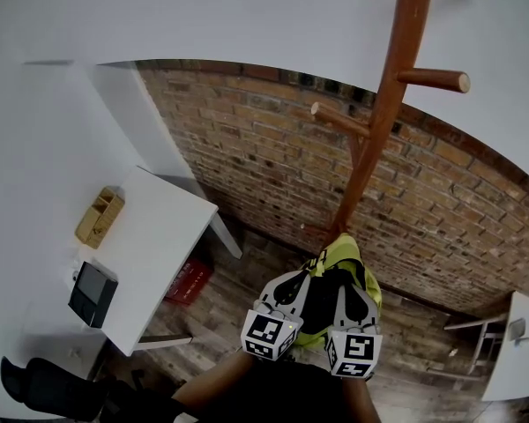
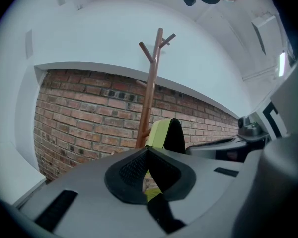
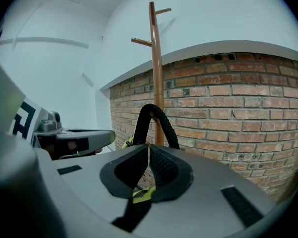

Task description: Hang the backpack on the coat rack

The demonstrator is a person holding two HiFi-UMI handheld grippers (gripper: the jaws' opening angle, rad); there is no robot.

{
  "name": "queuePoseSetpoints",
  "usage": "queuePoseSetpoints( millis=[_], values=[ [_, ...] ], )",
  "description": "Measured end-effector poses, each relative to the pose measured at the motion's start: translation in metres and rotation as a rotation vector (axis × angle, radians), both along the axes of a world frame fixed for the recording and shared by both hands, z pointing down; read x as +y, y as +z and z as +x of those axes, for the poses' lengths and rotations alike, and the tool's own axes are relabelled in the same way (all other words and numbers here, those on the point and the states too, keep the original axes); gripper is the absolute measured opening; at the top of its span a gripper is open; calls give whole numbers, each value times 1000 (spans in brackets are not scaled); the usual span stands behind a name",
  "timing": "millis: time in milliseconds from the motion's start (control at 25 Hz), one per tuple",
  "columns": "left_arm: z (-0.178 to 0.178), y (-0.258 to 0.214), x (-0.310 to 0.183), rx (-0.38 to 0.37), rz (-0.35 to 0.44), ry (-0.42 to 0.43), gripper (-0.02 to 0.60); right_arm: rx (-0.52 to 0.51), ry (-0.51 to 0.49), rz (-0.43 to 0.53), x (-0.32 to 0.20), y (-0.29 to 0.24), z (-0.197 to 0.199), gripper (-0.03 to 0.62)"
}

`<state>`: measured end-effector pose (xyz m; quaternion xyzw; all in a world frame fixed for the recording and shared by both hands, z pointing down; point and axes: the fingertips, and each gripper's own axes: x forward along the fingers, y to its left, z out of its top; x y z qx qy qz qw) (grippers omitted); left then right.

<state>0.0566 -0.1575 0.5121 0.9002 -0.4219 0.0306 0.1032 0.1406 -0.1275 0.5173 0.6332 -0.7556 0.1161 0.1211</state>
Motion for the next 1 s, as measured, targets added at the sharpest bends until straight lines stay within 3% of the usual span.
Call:
queuePoseSetpoints(
  millis=[280, 1000],
  values=[
    [-1, 8, 12, 2, -13, -1, 6, -3, 20, 67, 14, -3, 4, 12],
    [-6, 15, 30, 7, -6, -21, 6, -35, 16, 99, 30, 3, 17, 11]
  ],
)
